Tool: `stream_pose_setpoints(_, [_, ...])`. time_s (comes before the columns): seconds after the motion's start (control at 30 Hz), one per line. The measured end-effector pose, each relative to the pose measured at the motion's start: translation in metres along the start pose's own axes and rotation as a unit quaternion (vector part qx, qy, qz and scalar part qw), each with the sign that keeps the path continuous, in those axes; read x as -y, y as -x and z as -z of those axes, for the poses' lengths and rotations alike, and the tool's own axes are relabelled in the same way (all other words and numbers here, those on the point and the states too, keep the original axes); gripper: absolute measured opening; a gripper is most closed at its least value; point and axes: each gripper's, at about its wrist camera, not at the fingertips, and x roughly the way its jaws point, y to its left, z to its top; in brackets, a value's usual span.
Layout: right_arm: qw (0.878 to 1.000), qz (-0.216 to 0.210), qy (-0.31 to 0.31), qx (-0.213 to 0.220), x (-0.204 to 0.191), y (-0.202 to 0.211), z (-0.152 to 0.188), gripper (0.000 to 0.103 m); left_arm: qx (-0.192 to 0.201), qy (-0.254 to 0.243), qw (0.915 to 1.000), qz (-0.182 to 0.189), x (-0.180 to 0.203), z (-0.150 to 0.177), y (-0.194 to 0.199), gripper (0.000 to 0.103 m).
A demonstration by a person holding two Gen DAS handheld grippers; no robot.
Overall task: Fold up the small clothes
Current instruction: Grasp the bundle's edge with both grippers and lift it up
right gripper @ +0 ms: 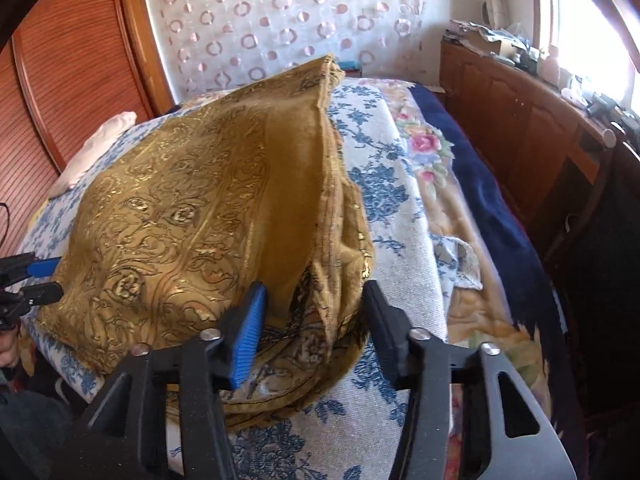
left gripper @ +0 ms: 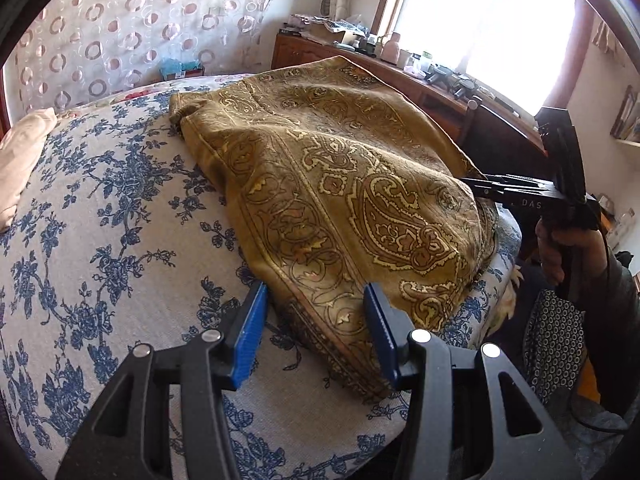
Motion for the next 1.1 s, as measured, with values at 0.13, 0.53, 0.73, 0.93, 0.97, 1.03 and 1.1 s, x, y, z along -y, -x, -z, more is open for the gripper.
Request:
stream_pose_setpoints(0.13, [1.0,-0.018,-0.008,0.008,0.001,0.001,0.002,0.029,0.0,-0.001,1.0,0.0,0.001,0.0,0.0,0.048])
stream_pose_setpoints(0.53, [0.995,-0.071,-0.037,0.057,-0.001,0.021,0.0,0.006,-0.003,-0.008,0.9991,0.042,0.002,0.002,-0.002,0.002])
stream_pose_setpoints(0.73, [0.99,-0.087,-0.026,0.105,-0.015,0.052,-0.022,0.005,0.067,-0.01,0.9966,0.048,0.005,-0.026,0.043,0.001])
stream_pose_setpoints(0.93, [0.98,-0.096,0.012,0.174,-0.042,0.103,-0.065,0.005,0.171,-0.02,0.9843,0.038,0.0,-0.087,0.131,0.0])
stream_pose_setpoints(0.97, [0.976,-0.098,0.02,0.192,-0.049,0.117,-0.075,0.005,0.18,-0.022,0.9827,0.037,-0.001,-0.093,0.14,0.0])
stream_pose_setpoints(1.03, [0.971,-0.105,0.029,0.213,-0.056,0.136,-0.089,0.005,0.204,-0.027,0.9781,0.031,-0.005,-0.11,0.164,0.0])
stream_pose_setpoints(1.1, [0.965,-0.111,0.045,0.233,-0.067,0.156,-0.105,0.005,0.222,-0.031,0.9743,0.018,-0.008,-0.128,0.182,0.001])
